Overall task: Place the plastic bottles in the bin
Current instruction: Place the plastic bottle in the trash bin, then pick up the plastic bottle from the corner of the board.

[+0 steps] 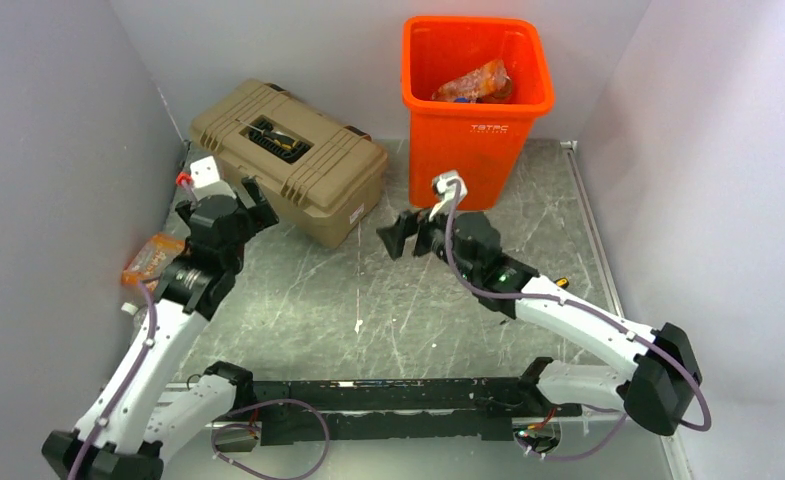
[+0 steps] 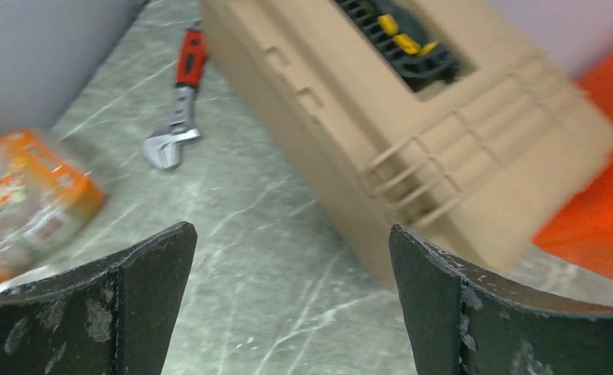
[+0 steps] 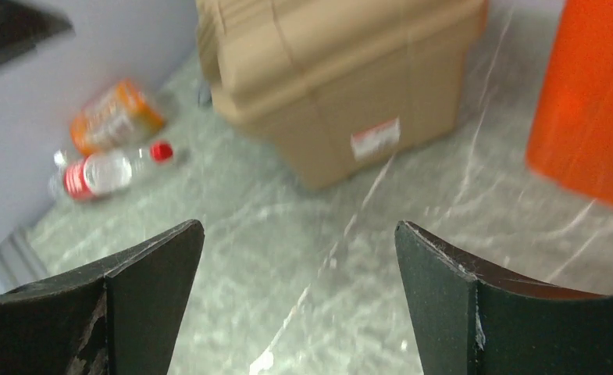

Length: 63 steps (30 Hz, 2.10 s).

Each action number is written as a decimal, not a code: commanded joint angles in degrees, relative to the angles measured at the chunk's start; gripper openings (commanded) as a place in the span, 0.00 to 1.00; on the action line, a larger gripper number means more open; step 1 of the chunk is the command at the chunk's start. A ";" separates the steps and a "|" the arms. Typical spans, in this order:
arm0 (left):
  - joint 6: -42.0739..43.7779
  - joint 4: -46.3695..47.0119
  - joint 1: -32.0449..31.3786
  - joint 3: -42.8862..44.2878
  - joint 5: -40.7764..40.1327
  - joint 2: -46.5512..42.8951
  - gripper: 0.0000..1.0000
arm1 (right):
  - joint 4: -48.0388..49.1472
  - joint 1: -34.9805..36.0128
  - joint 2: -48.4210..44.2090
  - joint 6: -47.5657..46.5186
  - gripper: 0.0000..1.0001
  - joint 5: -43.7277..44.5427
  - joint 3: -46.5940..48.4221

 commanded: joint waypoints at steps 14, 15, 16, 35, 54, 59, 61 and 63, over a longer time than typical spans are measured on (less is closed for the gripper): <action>-19.79 -16.67 31.02 -2.93 12.48 11.94 0.99 | 5.83 3.37 -9.71 7.04 0.97 -9.80 -19.08; -22.41 -16.90 32.64 -3.77 13.30 12.05 0.99 | 5.81 3.37 -9.92 6.75 0.97 -9.79 -19.26; -26.44 -17.59 33.66 -4.48 12.86 11.87 0.99 | 5.80 3.37 -10.23 6.67 0.97 -9.88 -19.63; -70.47 -18.57 35.98 -17.43 -6.44 9.65 1.00 | 4.71 3.83 -12.82 7.39 0.97 -10.73 -21.59; -69.73 -4.64 44.80 -20.52 -3.34 18.21 0.99 | 3.35 3.88 -14.10 6.66 0.97 -9.18 -21.89; -68.70 -4.55 45.37 -18.56 -3.27 21.20 0.97 | 3.60 3.94 -13.97 6.66 0.96 -9.09 -21.89; -68.45 -4.19 45.37 -18.37 -3.13 22.45 0.94 | 3.61 3.90 -13.92 6.51 0.96 -9.13 -21.69; -67.58 -4.45 45.44 -17.55 -2.65 24.70 0.92 | 3.40 3.90 -13.99 6.19 0.97 -8.82 -21.34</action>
